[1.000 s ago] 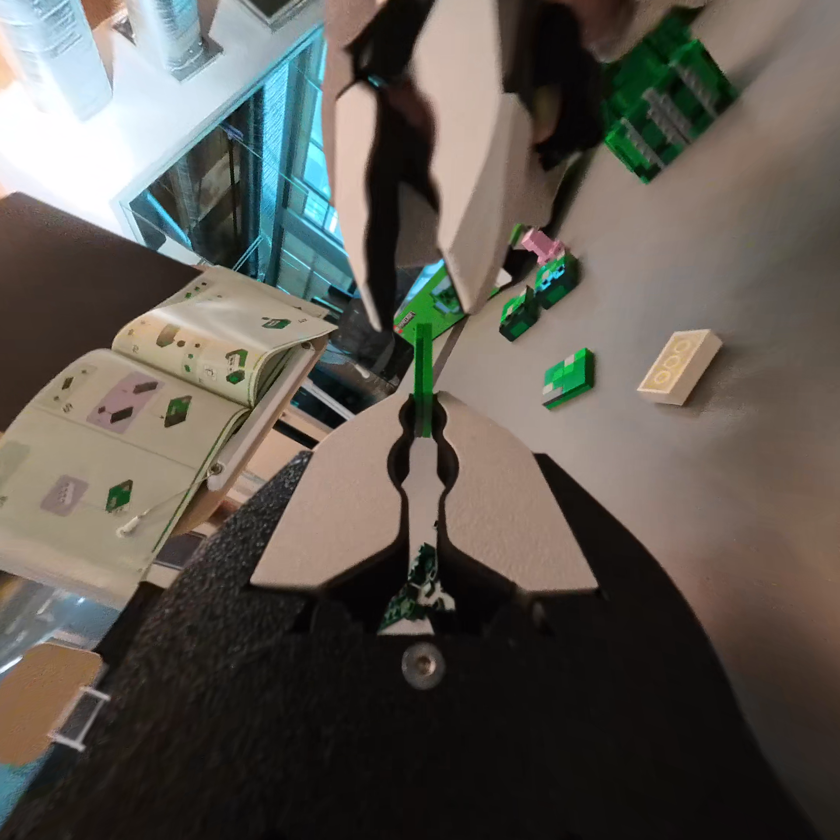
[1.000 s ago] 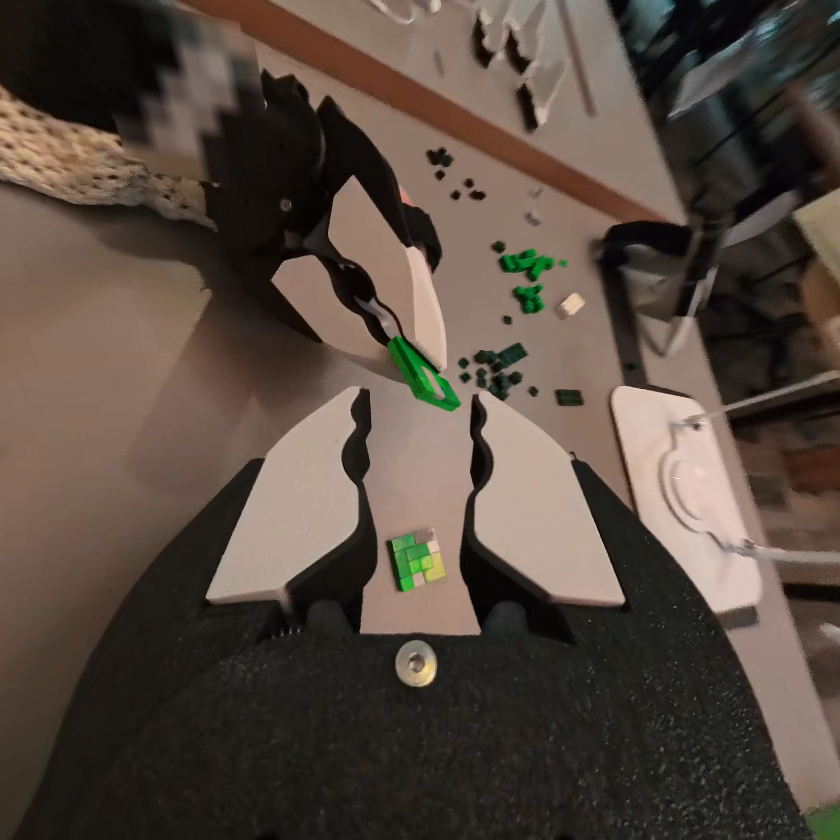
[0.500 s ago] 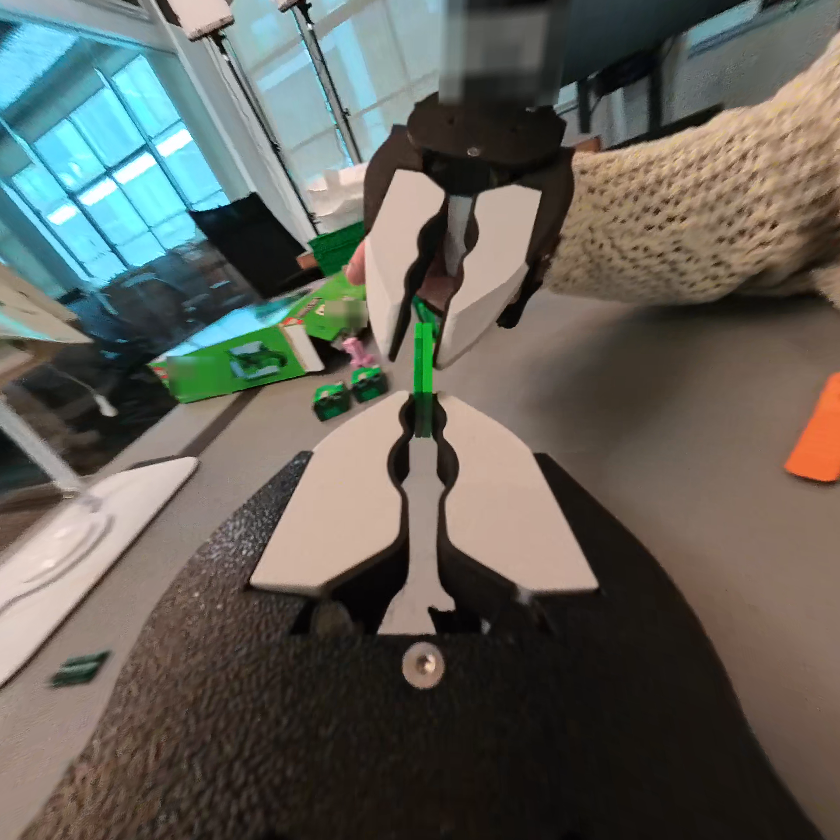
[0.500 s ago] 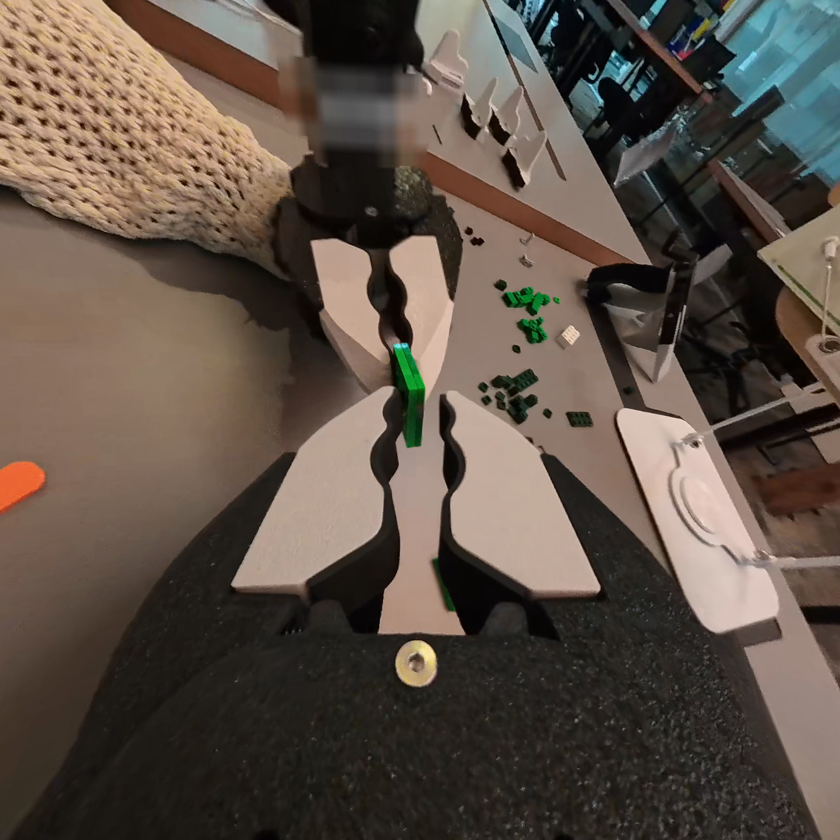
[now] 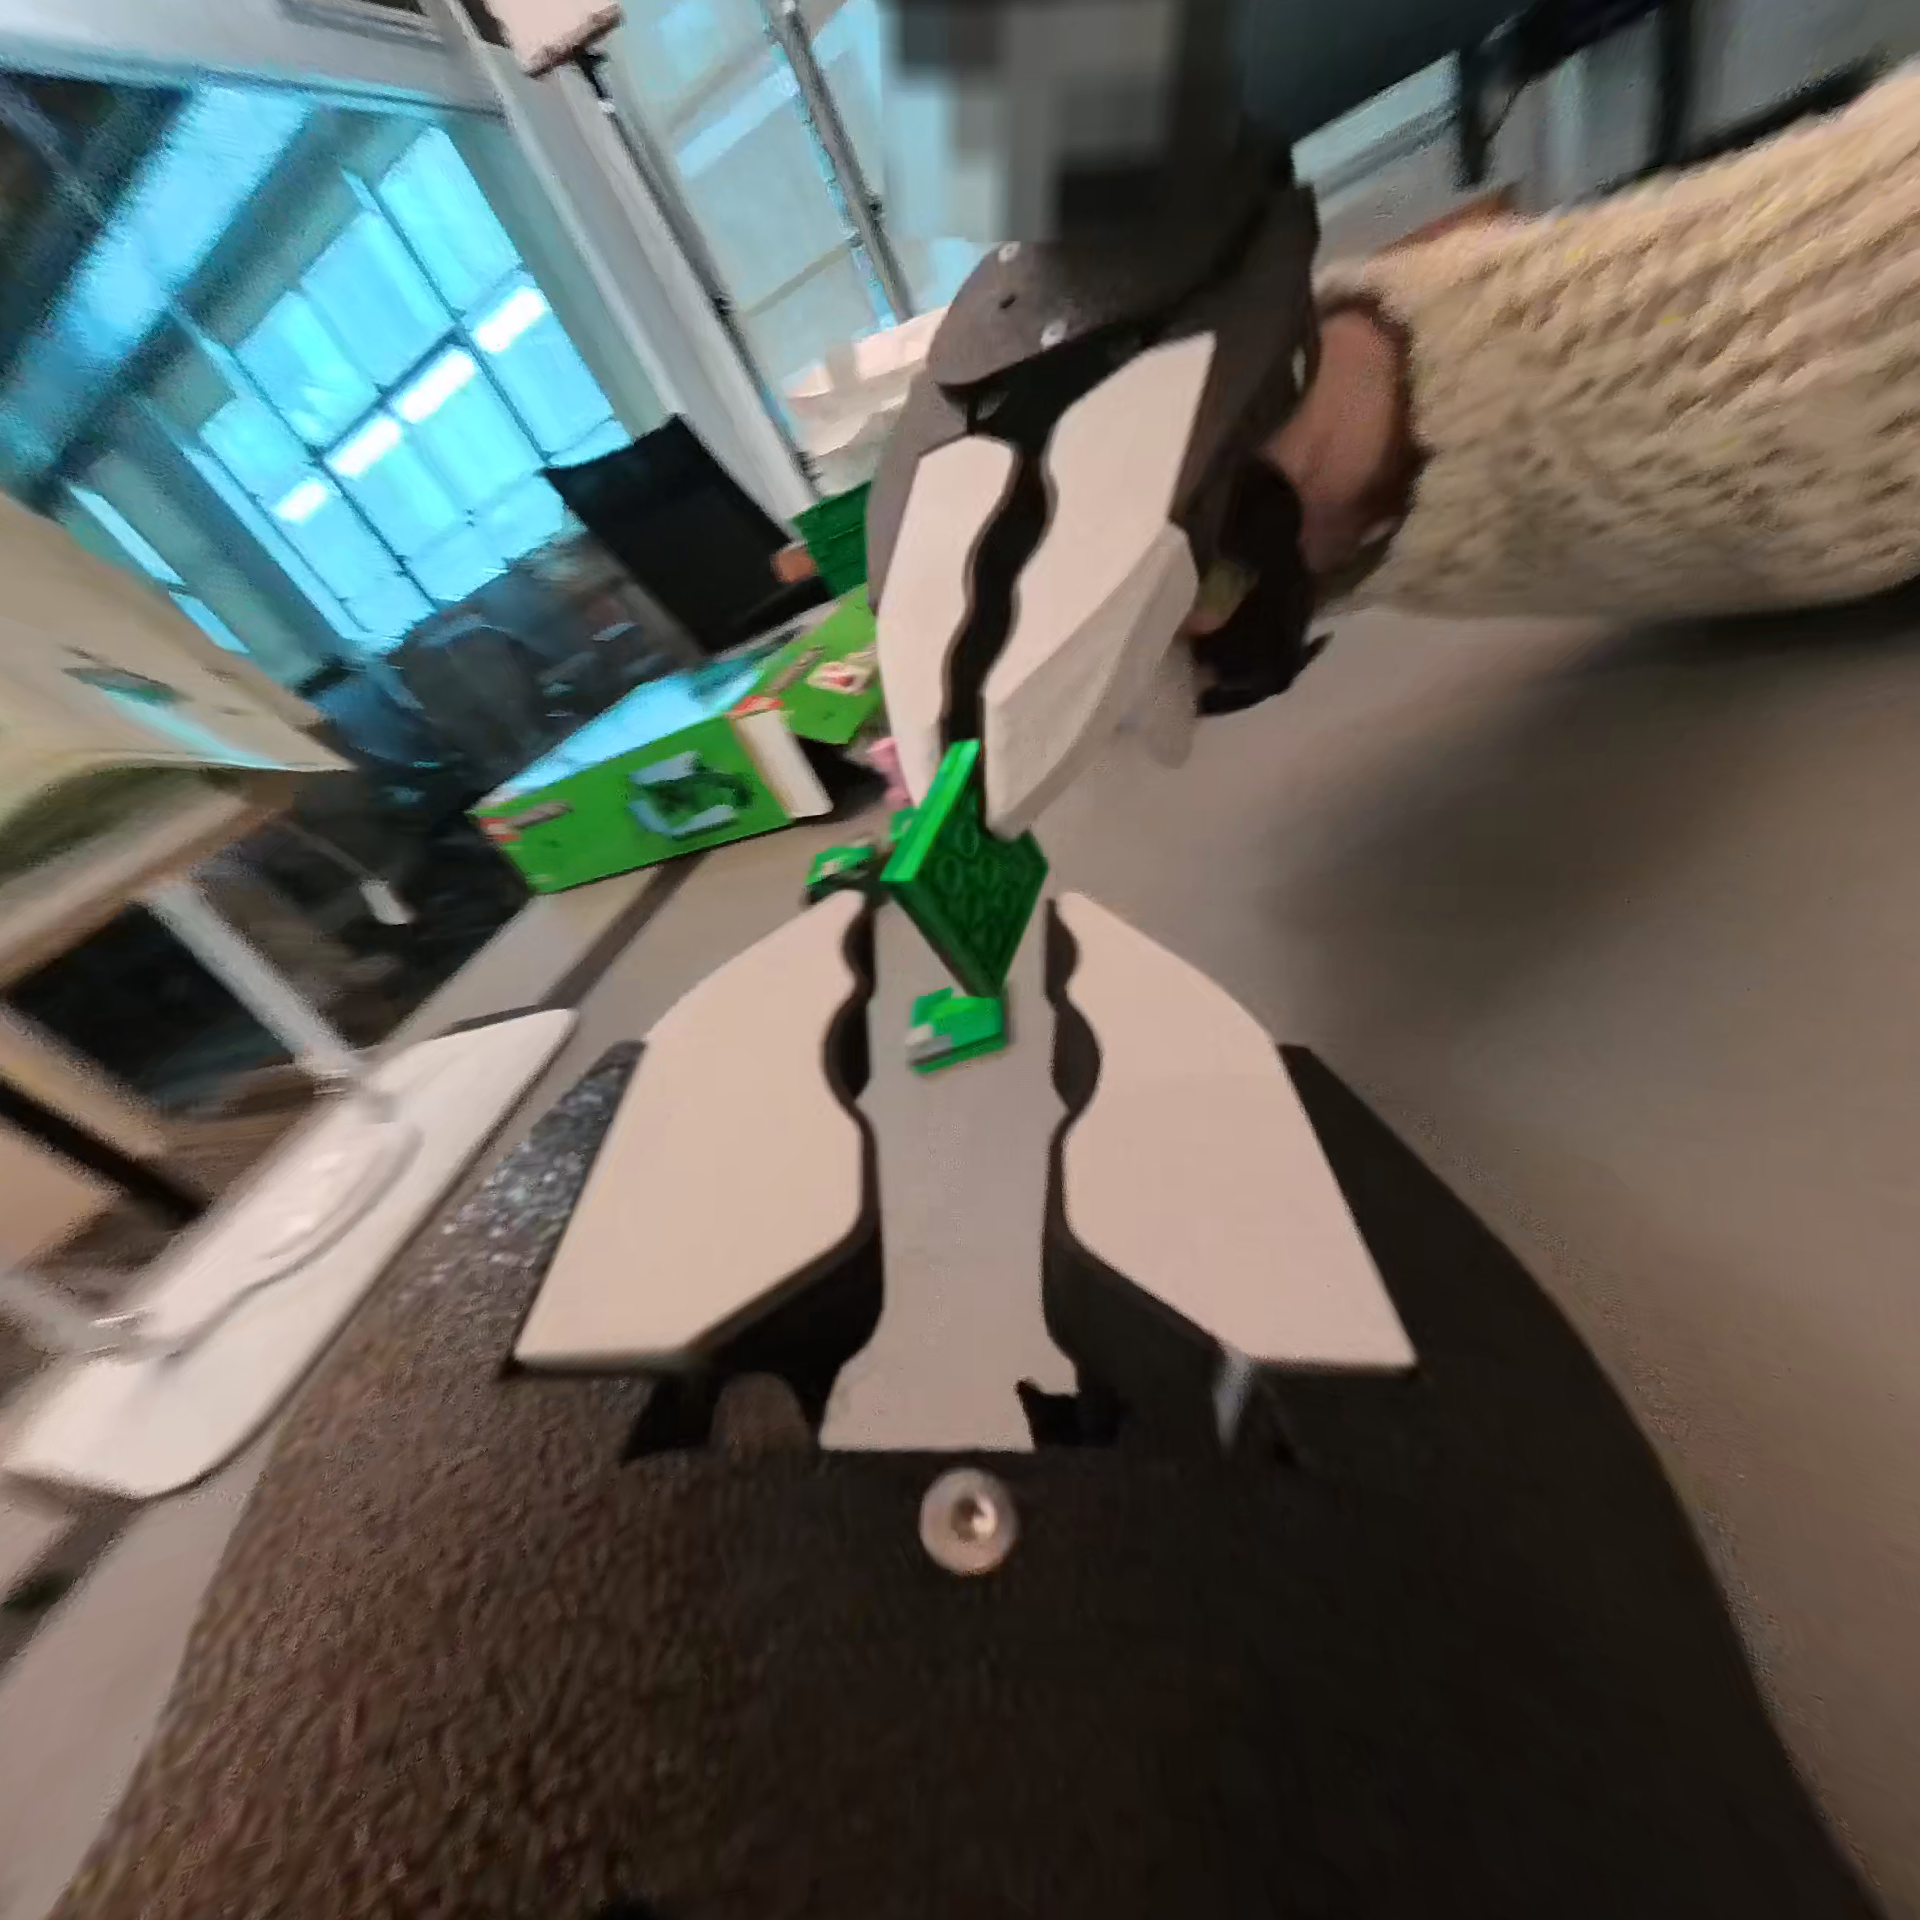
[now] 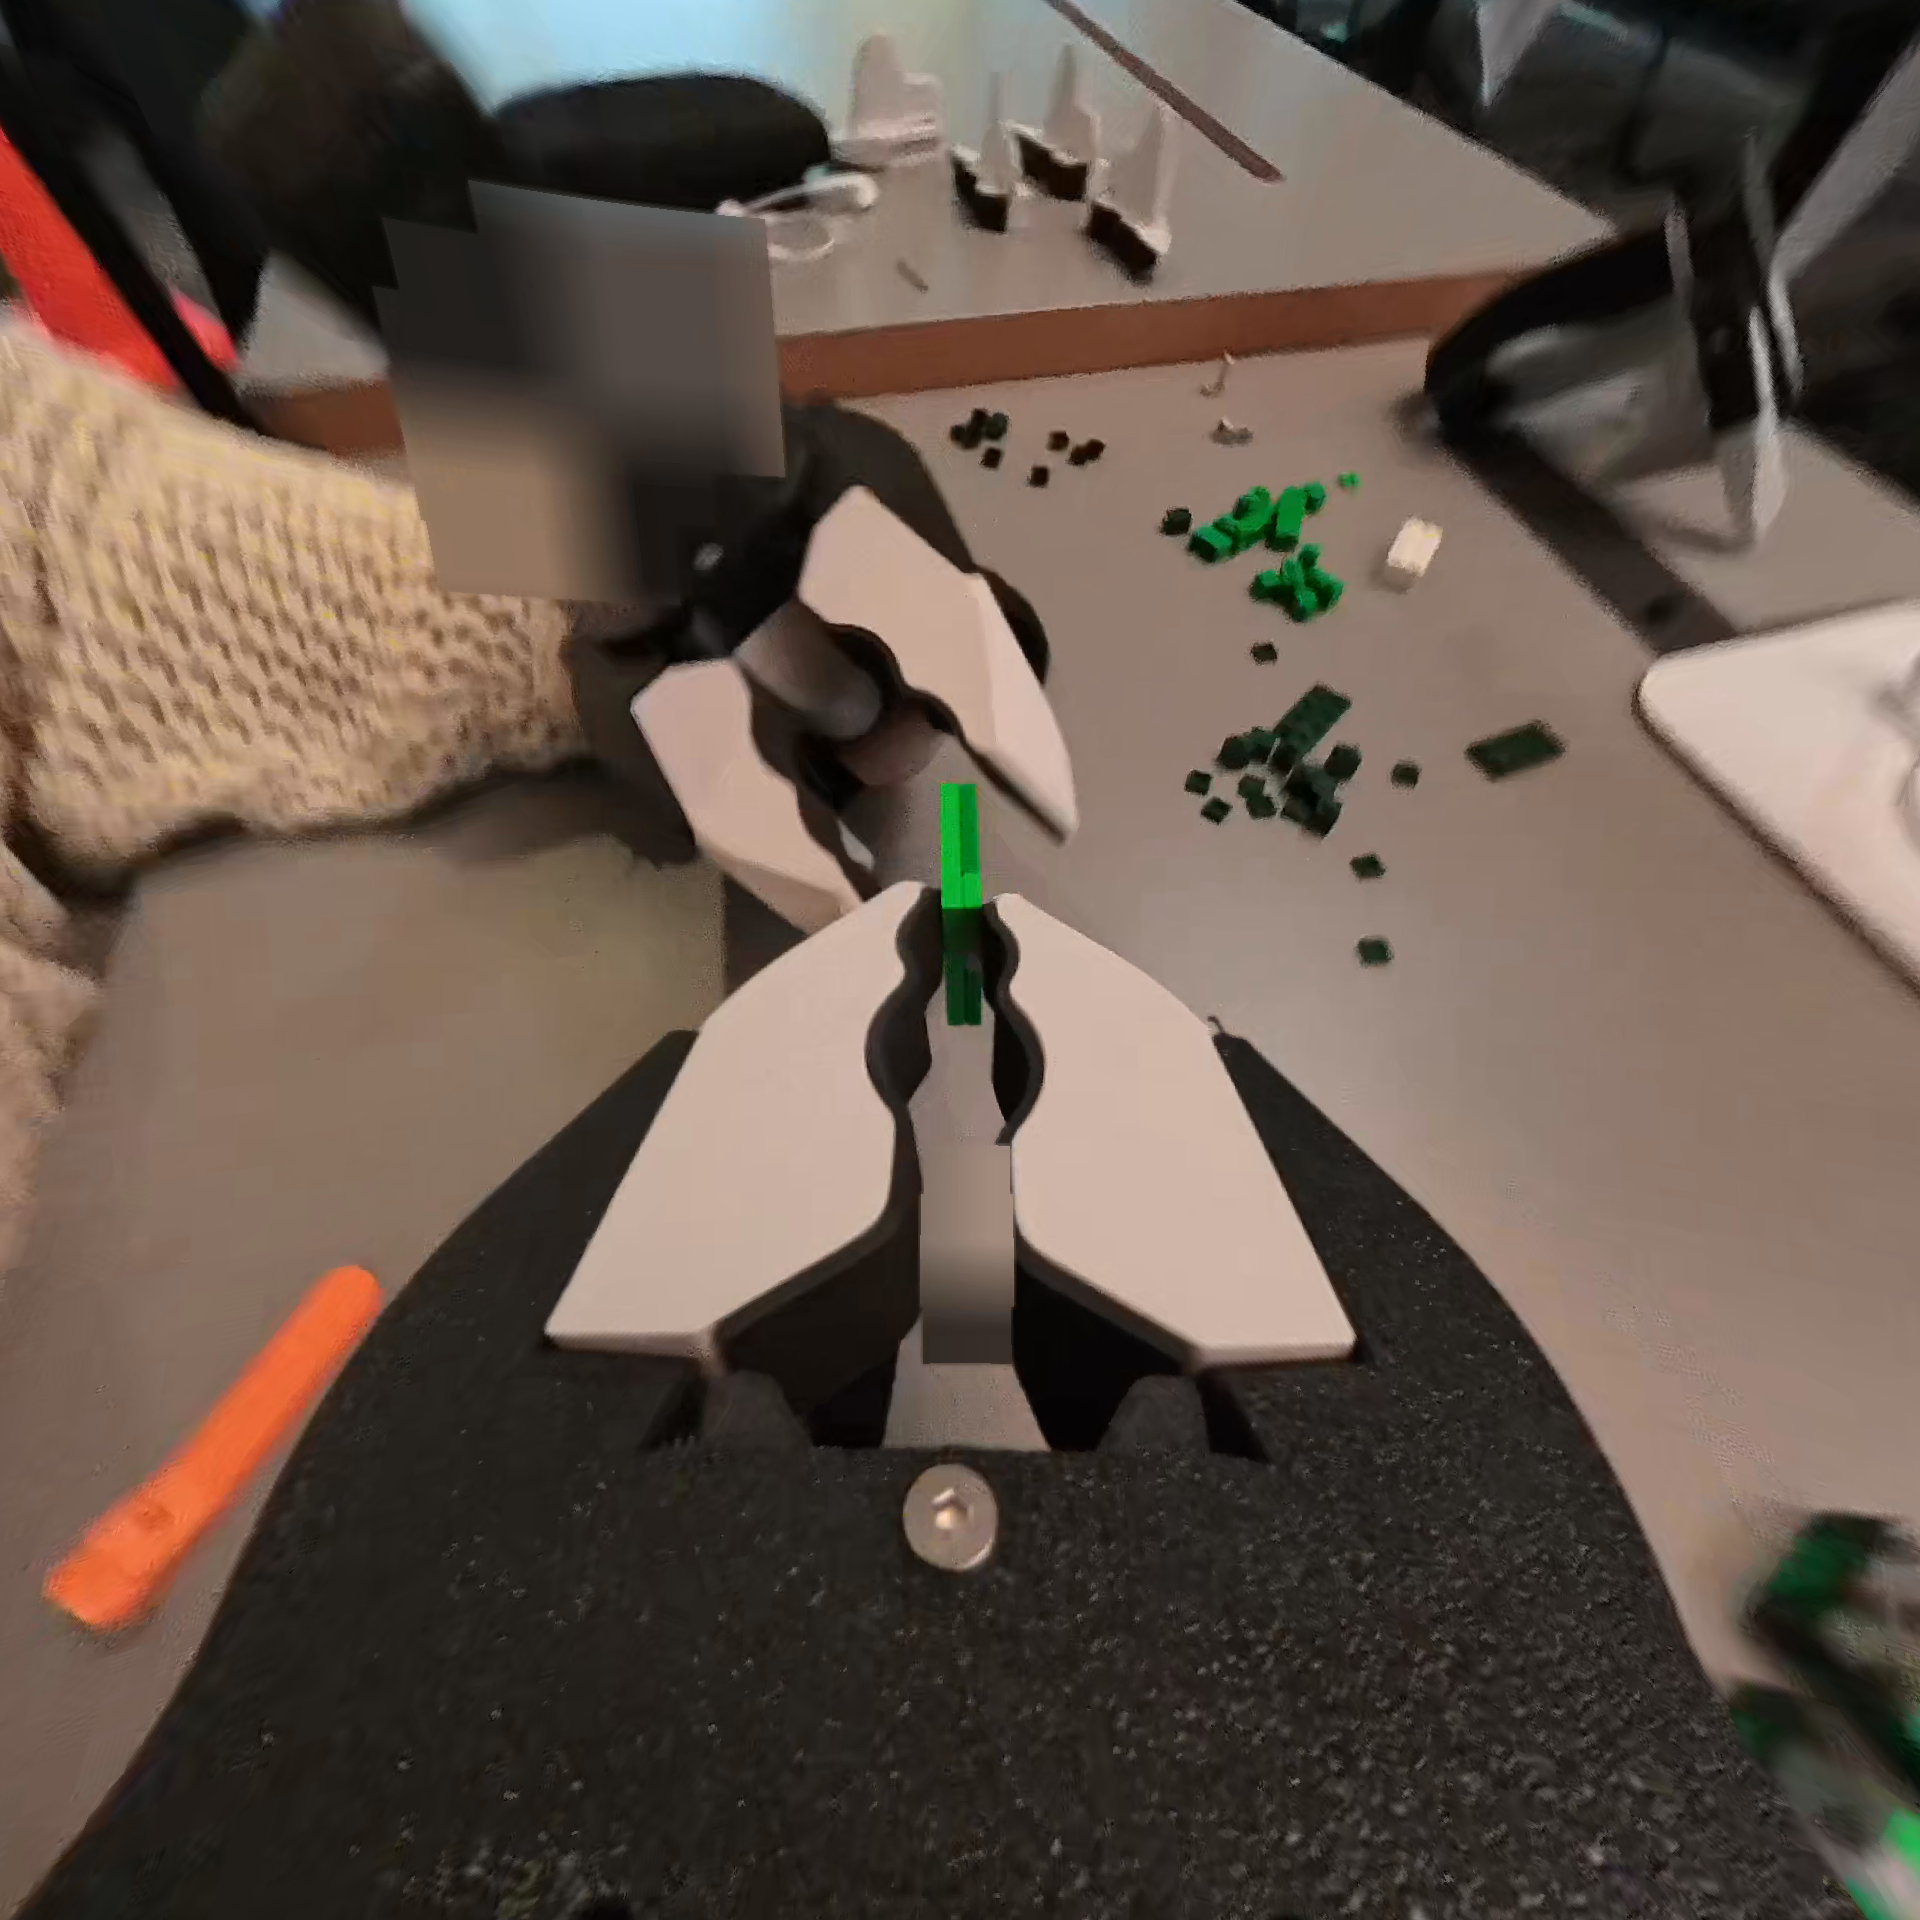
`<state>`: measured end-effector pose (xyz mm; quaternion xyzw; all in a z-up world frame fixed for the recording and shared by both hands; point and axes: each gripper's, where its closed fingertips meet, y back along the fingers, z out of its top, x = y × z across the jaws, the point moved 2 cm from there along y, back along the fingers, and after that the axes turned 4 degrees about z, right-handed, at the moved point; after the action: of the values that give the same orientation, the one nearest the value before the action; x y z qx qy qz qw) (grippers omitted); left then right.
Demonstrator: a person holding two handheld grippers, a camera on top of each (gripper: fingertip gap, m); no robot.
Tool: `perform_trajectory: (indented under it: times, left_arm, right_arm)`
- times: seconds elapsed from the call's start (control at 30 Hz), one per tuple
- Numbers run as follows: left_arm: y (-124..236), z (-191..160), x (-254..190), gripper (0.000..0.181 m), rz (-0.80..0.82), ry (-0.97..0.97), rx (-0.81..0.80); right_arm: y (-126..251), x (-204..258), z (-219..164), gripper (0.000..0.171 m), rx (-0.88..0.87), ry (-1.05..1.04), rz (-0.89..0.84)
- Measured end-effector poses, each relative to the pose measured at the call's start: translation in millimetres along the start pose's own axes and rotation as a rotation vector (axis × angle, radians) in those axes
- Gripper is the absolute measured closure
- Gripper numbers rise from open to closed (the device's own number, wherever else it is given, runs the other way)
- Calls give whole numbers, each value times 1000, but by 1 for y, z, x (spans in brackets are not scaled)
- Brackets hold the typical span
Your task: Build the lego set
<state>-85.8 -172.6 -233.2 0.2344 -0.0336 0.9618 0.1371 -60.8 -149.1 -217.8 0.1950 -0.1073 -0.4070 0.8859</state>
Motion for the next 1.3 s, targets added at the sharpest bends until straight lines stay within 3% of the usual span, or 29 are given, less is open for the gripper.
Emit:
perform_trajectory:
  times: [0.1,0.37,0.77,1.07,1.23,1.3]
  left_arm:
    - [0,-1,5,127,116,-215,42]
    - [-3,-1,-9,134,86,-395,51]
    - [-2,4,-23,145,-34,-336,14]
    - [-4,8,-22,139,-51,-228,-2]
    - [-5,6,-21,146,-95,-142,43]
    - [-5,1,-16,146,-92,-65,68]
  right_arm:
    - [-3,1,-3,165,-44,-321,138]
    - [-2,0,-13,165,-87,-701,325]
    - [0,9,-19,165,-66,-824,533]
    - [3,9,-17,165,-71,-806,547]
    - [3,7,-17,164,-80,-817,526]
    - [5,1,-15,151,-118,-780,464]
